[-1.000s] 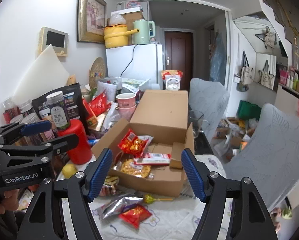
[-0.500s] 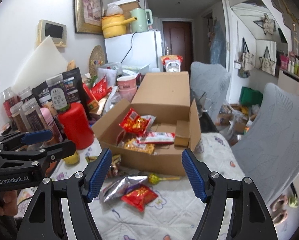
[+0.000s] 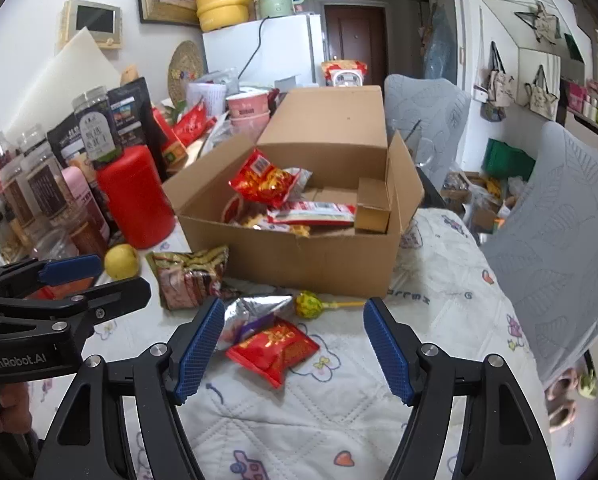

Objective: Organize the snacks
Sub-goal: 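Open both tools and withdraw them from the box toward the table snacks, then grasp the silver snack bag with left tool while right tool grasps red candy packet, then lift the silver bag with left tool while right tool lifts the red packet, then lower both held bags into the box and open both tools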

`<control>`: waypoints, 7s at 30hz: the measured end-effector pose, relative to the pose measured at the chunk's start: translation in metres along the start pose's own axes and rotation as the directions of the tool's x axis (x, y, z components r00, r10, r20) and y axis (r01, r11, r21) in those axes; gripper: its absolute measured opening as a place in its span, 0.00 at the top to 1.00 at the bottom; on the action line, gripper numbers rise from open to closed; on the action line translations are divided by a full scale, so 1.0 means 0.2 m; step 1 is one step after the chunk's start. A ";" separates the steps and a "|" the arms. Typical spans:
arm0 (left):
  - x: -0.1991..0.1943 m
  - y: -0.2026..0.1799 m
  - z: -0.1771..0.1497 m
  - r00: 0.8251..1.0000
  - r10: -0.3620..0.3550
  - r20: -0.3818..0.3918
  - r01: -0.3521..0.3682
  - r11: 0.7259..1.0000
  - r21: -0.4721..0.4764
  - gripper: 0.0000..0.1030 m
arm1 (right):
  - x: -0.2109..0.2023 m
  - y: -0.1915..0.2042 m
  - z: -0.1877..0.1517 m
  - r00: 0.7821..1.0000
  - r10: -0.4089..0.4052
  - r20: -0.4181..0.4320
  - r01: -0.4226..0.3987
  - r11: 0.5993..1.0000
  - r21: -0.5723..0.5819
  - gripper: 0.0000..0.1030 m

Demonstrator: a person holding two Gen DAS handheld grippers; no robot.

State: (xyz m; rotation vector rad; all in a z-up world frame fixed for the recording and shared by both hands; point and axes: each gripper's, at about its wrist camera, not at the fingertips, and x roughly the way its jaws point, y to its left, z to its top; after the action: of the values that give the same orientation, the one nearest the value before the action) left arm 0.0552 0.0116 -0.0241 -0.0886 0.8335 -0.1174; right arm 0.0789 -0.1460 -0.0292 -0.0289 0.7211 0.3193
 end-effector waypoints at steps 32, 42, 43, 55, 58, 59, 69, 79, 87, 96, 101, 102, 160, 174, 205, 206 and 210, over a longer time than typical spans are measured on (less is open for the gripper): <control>0.26 0.09 -0.07 0.993 -0.040 -0.110 0.036 0.999 -0.039 0.25 | 0.47 -0.05 -0.17 0.972 -0.007 -0.233 0.013 1.000 0.022 0.46; 0.40 -0.03 -0.05 0.974 -0.130 -0.186 0.134 0.991 0.011 0.25 | 0.40 -0.13 -0.20 0.975 0.005 -0.223 -0.001 1.000 0.015 0.62; 0.42 -0.03 -0.05 0.971 -0.130 -0.198 0.135 0.991 0.010 0.25 | 0.39 -0.13 -0.21 0.975 0.006 -0.223 -0.003 1.000 0.017 0.62; 0.53 -0.05 -0.07 0.959 -0.136 -0.248 0.143 0.990 0.011 0.53 | 0.37 -0.17 -0.21 0.974 0.004 -0.228 0.005 0.999 0.040 0.62; 0.50 -0.06 -0.08 0.964 -0.119 -0.239 0.129 0.991 0.024 0.60 | 0.34 -0.18 -0.22 0.975 -0.005 -0.223 0.014 0.999 0.039 0.62; 0.48 -0.06 -0.08 0.965 -0.114 -0.236 0.123 0.992 0.027 0.61 | 0.33 -0.18 -0.22 0.975 -0.009 -0.220 0.017 0.999 0.037 0.63; 0.34 -0.10 -0.19 0.959 -0.130 -0.252 0.145 0.989 0.042 0.62 | 0.22 -0.15 -0.26 0.982 0.030 -0.189 -0.022 0.999 0.045 0.67; 0.23 -0.20 -0.30 0.951 -0.130 -0.280 0.166 0.980 0.110 0.62 | 0.09 -0.17 -0.34 0.983 0.034 -0.183 -0.026 0.999 0.046 0.72; 0.34 -0.19 -0.32 0.924 -0.169 -0.342 0.201 0.978 0.058 0.55 | 0.06 -0.22 -0.40 0.976 0.108 -0.190 -0.090 0.990 0.105 0.73; 0.37 -0.22 -0.32 0.943 -0.161 -0.292 0.188 0.980 0.069 0.53 | 0.06 -0.21 -0.43 0.972 0.131 -0.194 -0.111 0.988 0.111 0.72; 0.37 -0.21 -0.32 0.951 -0.147 -0.273 0.165 0.985 0.045 0.58 | 0.09 -0.23 -0.42 0.973 0.145 -0.181 -0.122 0.983 0.136 0.64; 0.37 -0.21 -0.32 0.952 -0.145 -0.270 0.162 0.986 0.042 0.58 | 0.09 -0.23 -0.41 0.973 0.147 -0.175 -0.124 0.983 0.138 0.56; -0.10 -0.22 -0.04 0.982 -0.186 0.006 0.185 0.980 0.077 0.59 | -0.18 -0.07 -0.14 0.980 0.198 0.012 -0.198 0.980 0.032 0.74; -0.24 -0.24 0.20 0.971 -0.192 0.142 0.179 0.979 0.100 0.58 | -0.27 -0.03 0.12 0.977 0.174 0.122 -0.169 0.984 -0.055 0.74; 0.07 -0.10 0.85 0.950 -0.142 0.278 0.133 0.990 0.053 0.58 | 0.09 -0.15 0.75 0.961 0.159 0.227 -0.141 0.985 -0.095 0.74; 0.10 -0.09 0.87 0.951 -0.136 0.278 0.127 0.991 0.050 0.58 | 0.12 -0.16 0.76 0.963 0.158 0.220 -0.141 0.986 -0.091 0.74; 0.21 -0.06 0.92 0.957 -0.123 0.263 0.122 0.992 0.021 0.58 | 0.23 -0.19 0.81 0.968 0.148 0.203 -0.137 0.988 -0.065 0.74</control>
State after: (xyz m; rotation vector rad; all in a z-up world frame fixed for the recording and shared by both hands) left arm 0.2190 -0.0011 0.0690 -0.1487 0.5612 -0.2192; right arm 0.2270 -0.1470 0.0583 0.0090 0.5084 0.4712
